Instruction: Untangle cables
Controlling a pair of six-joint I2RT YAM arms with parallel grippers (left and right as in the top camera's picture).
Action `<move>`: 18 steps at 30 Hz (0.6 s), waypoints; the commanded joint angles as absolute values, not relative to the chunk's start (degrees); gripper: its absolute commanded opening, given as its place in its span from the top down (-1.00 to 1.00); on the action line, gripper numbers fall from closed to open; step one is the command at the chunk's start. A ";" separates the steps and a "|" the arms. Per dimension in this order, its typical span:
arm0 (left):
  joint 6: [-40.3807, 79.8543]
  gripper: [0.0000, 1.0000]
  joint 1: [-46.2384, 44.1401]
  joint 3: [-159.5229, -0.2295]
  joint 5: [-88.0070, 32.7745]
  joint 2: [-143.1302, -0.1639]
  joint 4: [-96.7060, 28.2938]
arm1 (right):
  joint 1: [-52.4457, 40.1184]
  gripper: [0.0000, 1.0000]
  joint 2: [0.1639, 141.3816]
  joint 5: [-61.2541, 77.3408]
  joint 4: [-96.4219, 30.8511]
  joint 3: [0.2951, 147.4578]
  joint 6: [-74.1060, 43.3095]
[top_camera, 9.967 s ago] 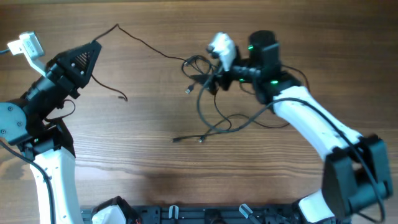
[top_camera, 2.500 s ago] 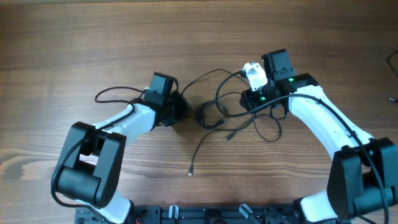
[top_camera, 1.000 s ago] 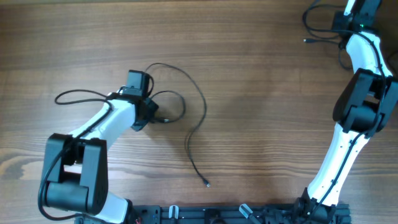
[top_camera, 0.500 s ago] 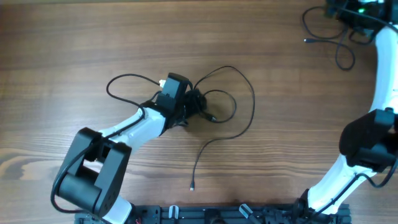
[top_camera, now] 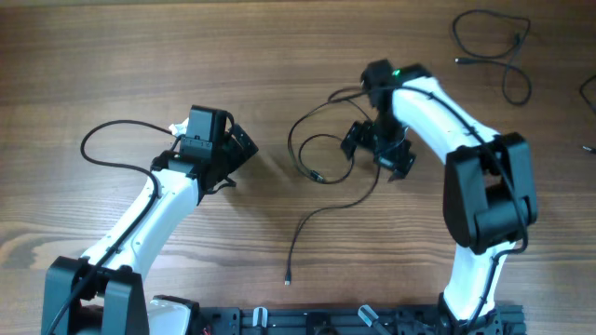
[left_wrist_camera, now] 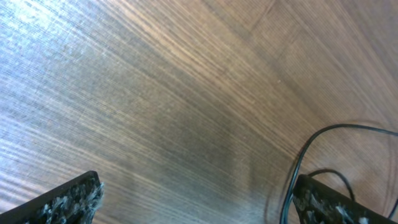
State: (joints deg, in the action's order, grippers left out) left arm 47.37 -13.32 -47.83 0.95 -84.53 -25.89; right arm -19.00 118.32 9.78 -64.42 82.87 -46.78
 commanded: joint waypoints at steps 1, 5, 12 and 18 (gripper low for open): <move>46.68 -1.00 -12.95 -47.68 2.24 -84.01 -26.15 | -23.03 -1.00 118.72 12.51 -60.01 77.08 -53.74; 46.65 -1.00 -12.95 -47.68 2.26 -84.01 -27.79 | -26.41 -0.99 118.72 13.06 -56.51 70.96 -61.80; 46.68 -1.00 -12.95 -47.68 2.22 -84.01 -28.36 | -25.80 0.91 118.69 17.54 -42.65 62.74 -59.99; 46.68 -1.00 -12.95 -47.68 2.22 -84.01 -31.38 | -17.72 0.91 104.16 3.25 -46.41 64.73 -52.47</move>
State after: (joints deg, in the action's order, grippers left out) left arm 47.37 -13.32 -47.83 1.26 -84.53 -30.61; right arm -22.83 110.85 19.86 -42.52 66.13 -55.37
